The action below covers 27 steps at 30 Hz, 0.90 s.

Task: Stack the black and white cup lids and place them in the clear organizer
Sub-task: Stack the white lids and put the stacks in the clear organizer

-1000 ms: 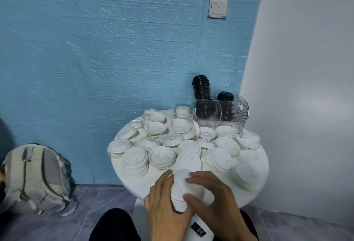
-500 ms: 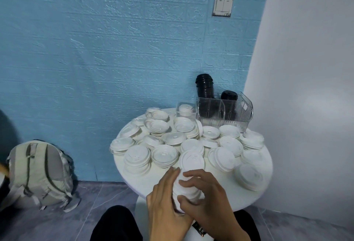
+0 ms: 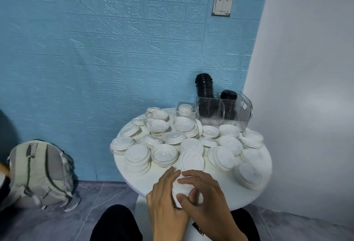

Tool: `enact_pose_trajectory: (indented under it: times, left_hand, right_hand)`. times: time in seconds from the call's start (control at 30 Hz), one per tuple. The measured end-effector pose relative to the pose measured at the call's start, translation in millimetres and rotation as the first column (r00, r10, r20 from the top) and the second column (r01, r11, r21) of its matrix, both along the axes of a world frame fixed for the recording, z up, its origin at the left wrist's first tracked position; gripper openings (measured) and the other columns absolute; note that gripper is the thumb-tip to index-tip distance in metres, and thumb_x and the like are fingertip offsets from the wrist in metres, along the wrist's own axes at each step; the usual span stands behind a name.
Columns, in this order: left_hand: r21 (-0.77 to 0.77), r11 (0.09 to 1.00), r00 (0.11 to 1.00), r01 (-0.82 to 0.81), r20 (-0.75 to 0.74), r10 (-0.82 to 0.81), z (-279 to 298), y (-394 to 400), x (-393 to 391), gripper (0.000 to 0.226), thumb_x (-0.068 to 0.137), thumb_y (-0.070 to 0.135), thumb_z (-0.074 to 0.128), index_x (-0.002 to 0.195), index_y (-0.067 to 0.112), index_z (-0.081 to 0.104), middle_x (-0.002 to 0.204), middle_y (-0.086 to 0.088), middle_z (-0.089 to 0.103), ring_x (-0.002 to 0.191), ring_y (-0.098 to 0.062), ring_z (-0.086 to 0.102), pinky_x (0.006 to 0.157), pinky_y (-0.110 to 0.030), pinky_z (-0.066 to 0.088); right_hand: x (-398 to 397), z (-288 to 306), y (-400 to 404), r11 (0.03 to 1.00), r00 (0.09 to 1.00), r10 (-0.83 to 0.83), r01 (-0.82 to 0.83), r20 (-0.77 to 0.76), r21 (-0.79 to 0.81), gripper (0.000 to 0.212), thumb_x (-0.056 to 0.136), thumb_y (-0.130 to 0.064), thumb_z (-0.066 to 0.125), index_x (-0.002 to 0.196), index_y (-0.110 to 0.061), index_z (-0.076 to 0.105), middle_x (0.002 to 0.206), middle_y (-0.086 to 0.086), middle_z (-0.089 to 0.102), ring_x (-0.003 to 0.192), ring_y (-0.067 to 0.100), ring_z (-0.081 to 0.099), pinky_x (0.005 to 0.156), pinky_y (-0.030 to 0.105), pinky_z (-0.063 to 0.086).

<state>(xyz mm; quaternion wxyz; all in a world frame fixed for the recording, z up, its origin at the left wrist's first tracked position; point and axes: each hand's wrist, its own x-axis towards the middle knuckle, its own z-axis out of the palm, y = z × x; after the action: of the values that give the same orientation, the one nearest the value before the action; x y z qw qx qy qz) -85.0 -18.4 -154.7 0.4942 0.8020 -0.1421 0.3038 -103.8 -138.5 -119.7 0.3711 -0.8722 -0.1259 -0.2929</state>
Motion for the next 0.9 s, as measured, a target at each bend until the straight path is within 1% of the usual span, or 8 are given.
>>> enact_pose_trajectory:
  times: [0.1,0.17,0.23,0.3,0.5,0.67,0.8,0.9]
  left_hand:
    - [-0.002,1.0,0.999,-0.012,0.032,0.012,0,0,0,0.051,0.072,0.054,0.065,0.119,0.034,0.068,0.126,0.02,0.065,0.11,0.0,0.058,0.094,-0.011,0.033]
    - [-0.005,1.0,0.999,-0.027,0.038,0.027,0,1,1,0.05,0.072,0.056,0.067,0.118,0.037,0.066,0.123,0.018,0.067,0.108,-0.001,0.06,0.089,-0.019,0.038]
    - [-0.007,0.999,0.999,-0.035,0.038,0.035,-1,2,1,0.054,0.069,0.06,0.07,0.118,0.036,0.065,0.122,0.018,0.067,0.105,-0.001,0.059,0.087,-0.017,0.038]
    - [-0.01,0.999,0.999,-0.035,0.033,0.035,0,2,0,0.056,0.069,0.063,0.07,0.118,0.038,0.064,0.123,0.02,0.066,0.104,0.001,0.057,0.089,-0.011,0.035]
    - [0.009,0.998,0.998,-0.054,0.038,0.054,-4,1,1,0.048,0.072,0.064,0.069,0.115,0.041,0.068,0.126,0.02,0.064,0.106,-0.001,0.057,0.088,-0.021,0.037]
    - [0.013,0.997,0.997,-0.076,0.033,0.075,-2,1,0,0.048,0.071,0.067,0.067,0.112,0.042,0.069,0.124,0.022,0.064,0.108,0.002,0.055,0.091,-0.022,0.038]
    - [0.0,0.996,0.996,-0.087,0.028,0.087,-1,1,-1,0.048,0.07,0.069,0.067,0.111,0.043,0.069,0.121,0.023,0.064,0.109,0.003,0.054,0.09,-0.022,0.038]
    - [-0.013,0.996,0.995,-0.094,0.038,0.094,-2,0,-1,0.047,0.071,0.069,0.068,0.109,0.042,0.069,0.119,0.022,0.064,0.109,0.005,0.053,0.089,-0.023,0.039]
  right_hand:
    - [3,10,-6,0.995,0.999,0.032,-0.031,-0.02,0.092,0.021,0.076,-0.055,0.072,0.091,-0.041,0.076,0.111,-0.028,0.067,0.112,-0.006,0.06,0.097,0.026,0.045]
    - [10,16,-11,0.978,0.999,-0.025,0.019,0.025,0.207,0.02,0.078,-0.054,0.072,0.088,-0.037,0.076,0.105,-0.021,0.069,0.107,0.002,0.065,0.092,0.033,0.051]
    - [21,20,-17,0.955,0.992,-0.125,0.111,0.033,0.275,0.021,0.078,-0.054,0.072,0.09,-0.037,0.072,0.104,-0.02,0.065,0.105,0.005,0.065,0.09,0.036,0.053]
    - [34,22,-22,0.951,0.981,-0.194,0.193,-0.018,0.242,0.028,0.074,-0.057,0.07,0.096,-0.04,0.067,0.107,-0.022,0.061,0.107,0.003,0.061,0.092,0.037,0.053]
    - [56,31,-23,0.974,0.929,-0.189,0.218,-0.319,0.058,0.072,0.061,-0.073,0.072,0.124,-0.04,0.057,0.123,-0.016,0.052,0.116,0.01,0.055,0.104,0.036,0.046]
    - [63,46,-18,0.975,0.882,-0.221,0.213,-0.416,-0.068,0.067,0.071,-0.063,0.078,0.128,-0.036,0.053,0.123,-0.011,0.052,0.117,0.011,0.055,0.094,0.026,0.039]
    - [67,54,-9,0.959,0.862,-0.284,0.246,-0.42,-0.143,0.064,0.071,-0.057,0.076,0.125,-0.033,0.052,0.121,-0.007,0.051,0.115,0.017,0.058,0.094,0.031,0.045]
    - [65,62,-7,0.95,0.877,-0.311,0.288,-0.366,-0.118,0.062,0.069,-0.053,0.075,0.122,-0.032,0.052,0.119,-0.007,0.052,0.113,0.02,0.057,0.091,0.034,0.045]
